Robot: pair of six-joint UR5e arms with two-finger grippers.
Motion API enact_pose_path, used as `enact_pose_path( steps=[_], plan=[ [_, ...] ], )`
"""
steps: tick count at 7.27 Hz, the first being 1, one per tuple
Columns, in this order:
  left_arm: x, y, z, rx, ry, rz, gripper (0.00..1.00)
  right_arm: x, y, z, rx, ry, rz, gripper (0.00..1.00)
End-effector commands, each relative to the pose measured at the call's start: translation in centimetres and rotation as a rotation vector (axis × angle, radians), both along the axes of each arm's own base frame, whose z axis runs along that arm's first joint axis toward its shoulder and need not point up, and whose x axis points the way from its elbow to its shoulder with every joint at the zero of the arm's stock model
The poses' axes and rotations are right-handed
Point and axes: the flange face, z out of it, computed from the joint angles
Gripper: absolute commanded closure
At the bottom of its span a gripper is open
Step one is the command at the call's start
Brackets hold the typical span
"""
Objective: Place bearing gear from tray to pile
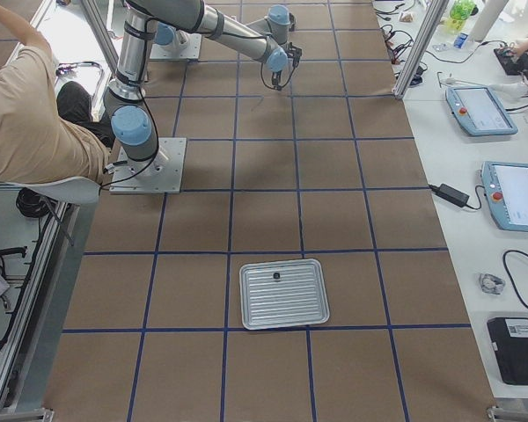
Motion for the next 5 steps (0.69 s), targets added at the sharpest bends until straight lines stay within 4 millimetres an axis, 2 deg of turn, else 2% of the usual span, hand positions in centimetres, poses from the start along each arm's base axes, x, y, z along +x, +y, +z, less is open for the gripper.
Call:
enact_pose_path(
  steps=[1,2,3,4,5],
  plan=[
    [0.0,0.0,0.0,0.002,0.0,0.0,0.0,-7.9,-3.7,5.5,-0.042,0.017,0.111,0.0],
    [0.0,0.0,0.0,0.002,0.002,0.0,0.0,-13.0,-5.6,8.1,-0.053,0.021,0.157,0.0],
    [-0.3,-0.6,-1.0,0.018,0.003,0.0,0.0,-16.9,-6.9,8.7,-0.049,0.042,0.211,0.0],
    [-0.8,-1.2,-2.5,0.053,0.004,0.011,0.0,-20.8,-8.2,10.0,-0.066,0.046,0.191,0.0],
    [-1.0,-1.5,-6.4,0.119,0.003,0.022,0.0,-24.7,-8.2,11.2,-0.04,0.055,0.219,0.0]
  ],
)
